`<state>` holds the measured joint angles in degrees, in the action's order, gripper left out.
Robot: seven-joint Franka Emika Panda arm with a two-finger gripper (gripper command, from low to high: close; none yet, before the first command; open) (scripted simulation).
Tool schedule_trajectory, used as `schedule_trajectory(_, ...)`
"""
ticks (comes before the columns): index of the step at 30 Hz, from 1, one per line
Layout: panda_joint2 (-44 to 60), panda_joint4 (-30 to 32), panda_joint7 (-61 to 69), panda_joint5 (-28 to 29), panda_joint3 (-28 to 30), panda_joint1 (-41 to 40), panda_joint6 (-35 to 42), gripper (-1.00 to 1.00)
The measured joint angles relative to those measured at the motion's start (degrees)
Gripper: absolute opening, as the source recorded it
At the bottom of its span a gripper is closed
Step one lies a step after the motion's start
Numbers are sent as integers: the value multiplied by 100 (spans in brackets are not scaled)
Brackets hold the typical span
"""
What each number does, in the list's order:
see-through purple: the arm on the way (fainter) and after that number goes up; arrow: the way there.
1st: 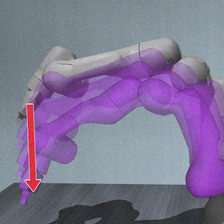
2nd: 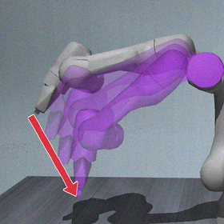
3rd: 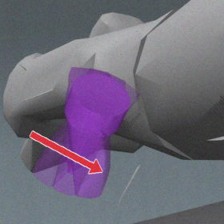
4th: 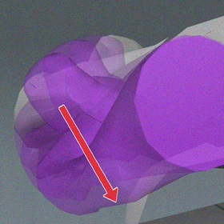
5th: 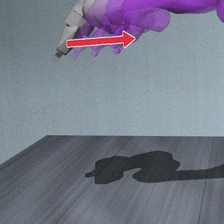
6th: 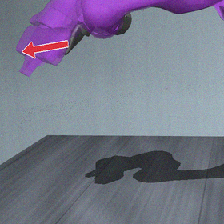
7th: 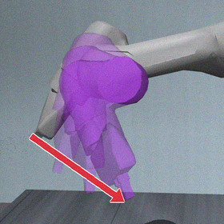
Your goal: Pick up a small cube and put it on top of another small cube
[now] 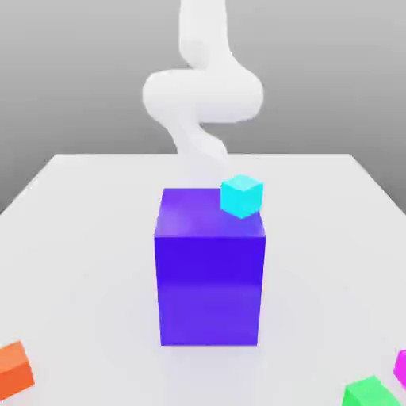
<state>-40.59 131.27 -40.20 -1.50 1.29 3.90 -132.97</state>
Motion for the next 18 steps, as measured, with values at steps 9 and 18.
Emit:
schedule_trajectory(9, 1916, -187, 2074, -580, 309, 1270, -423, 0)
schedule_trajectory(18, 3780, -366, 3961, -940, 53, 2062, -853, 0)
